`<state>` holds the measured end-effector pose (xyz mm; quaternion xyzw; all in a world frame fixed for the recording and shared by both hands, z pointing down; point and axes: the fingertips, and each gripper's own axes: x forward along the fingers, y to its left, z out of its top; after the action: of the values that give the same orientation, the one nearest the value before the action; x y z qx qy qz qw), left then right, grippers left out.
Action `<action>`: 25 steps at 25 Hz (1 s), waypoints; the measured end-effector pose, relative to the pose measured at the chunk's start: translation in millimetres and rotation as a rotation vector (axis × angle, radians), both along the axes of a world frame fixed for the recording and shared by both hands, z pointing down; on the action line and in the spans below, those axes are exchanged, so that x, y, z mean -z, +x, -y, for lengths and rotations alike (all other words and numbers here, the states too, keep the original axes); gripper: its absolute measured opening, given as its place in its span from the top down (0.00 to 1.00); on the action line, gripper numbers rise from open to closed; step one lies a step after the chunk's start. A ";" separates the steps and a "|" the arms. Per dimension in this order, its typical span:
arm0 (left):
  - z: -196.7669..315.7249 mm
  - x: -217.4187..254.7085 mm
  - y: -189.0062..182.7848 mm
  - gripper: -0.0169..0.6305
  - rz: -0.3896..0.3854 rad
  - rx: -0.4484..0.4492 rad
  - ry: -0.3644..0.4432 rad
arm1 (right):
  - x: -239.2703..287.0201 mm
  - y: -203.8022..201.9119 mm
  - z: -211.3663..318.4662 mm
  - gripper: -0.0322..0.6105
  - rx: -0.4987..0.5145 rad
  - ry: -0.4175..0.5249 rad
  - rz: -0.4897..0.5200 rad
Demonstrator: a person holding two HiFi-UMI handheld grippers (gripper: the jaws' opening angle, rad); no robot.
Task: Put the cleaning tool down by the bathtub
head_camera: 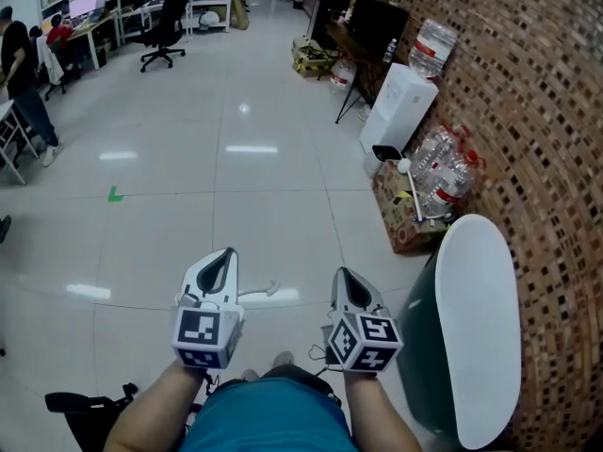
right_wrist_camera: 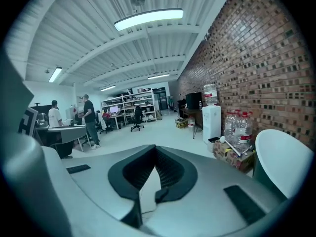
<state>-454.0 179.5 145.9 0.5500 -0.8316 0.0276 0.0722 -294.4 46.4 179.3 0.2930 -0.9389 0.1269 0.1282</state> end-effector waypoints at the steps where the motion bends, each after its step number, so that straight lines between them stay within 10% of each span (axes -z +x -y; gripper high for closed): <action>1: 6.1 -2.2 -2.9 0.97 0.001 0.004 -0.005 | -4.7 -5.6 7.1 0.92 0.008 -0.007 0.002; 12: 46.5 -30.6 -53.0 0.97 0.008 -0.037 -0.054 | -67.9 -54.8 41.1 0.85 0.018 -0.111 -0.045; 25: 43.1 -90.7 -188.0 0.97 0.028 -0.294 -0.160 | -115.9 -145.7 10.6 0.84 -0.264 -0.161 -0.062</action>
<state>-642.0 136.4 236.6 0.6578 -0.7382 0.1116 0.0992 -440.0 35.8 295.2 0.4064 -0.8747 0.2083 0.1624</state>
